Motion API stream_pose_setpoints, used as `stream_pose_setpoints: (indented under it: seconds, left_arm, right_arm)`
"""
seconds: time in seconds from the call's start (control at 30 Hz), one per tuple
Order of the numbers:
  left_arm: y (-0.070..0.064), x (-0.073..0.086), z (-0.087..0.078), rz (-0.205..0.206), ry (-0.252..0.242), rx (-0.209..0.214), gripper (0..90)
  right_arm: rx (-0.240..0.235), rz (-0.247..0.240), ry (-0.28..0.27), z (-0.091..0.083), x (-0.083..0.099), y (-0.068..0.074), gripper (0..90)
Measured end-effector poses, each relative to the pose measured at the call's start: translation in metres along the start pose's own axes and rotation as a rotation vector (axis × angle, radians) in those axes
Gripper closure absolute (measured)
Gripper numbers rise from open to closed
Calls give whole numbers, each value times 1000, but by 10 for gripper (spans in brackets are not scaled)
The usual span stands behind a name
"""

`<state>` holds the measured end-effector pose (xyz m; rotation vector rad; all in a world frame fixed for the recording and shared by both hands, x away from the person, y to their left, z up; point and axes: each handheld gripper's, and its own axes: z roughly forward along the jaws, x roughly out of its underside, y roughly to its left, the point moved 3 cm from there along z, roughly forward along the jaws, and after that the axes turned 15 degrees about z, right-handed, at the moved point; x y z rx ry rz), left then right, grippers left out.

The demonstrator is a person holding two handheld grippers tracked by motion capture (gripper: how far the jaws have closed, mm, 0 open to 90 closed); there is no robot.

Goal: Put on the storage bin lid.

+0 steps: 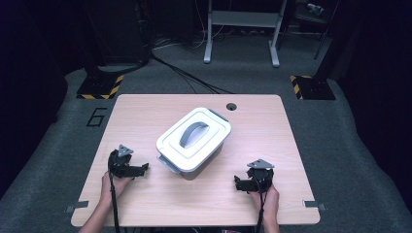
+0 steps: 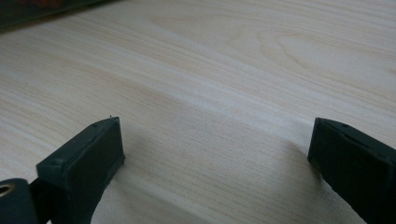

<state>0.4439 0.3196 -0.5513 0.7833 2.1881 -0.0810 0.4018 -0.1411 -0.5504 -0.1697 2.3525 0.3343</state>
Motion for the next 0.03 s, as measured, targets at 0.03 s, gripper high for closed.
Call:
stream_pose_setpoints:
  seconds: [0.03]
  left_arm:
    - [0,0,0,0,3,3,42]
  right_arm:
    - [0,-1,0,0,0,0,27]
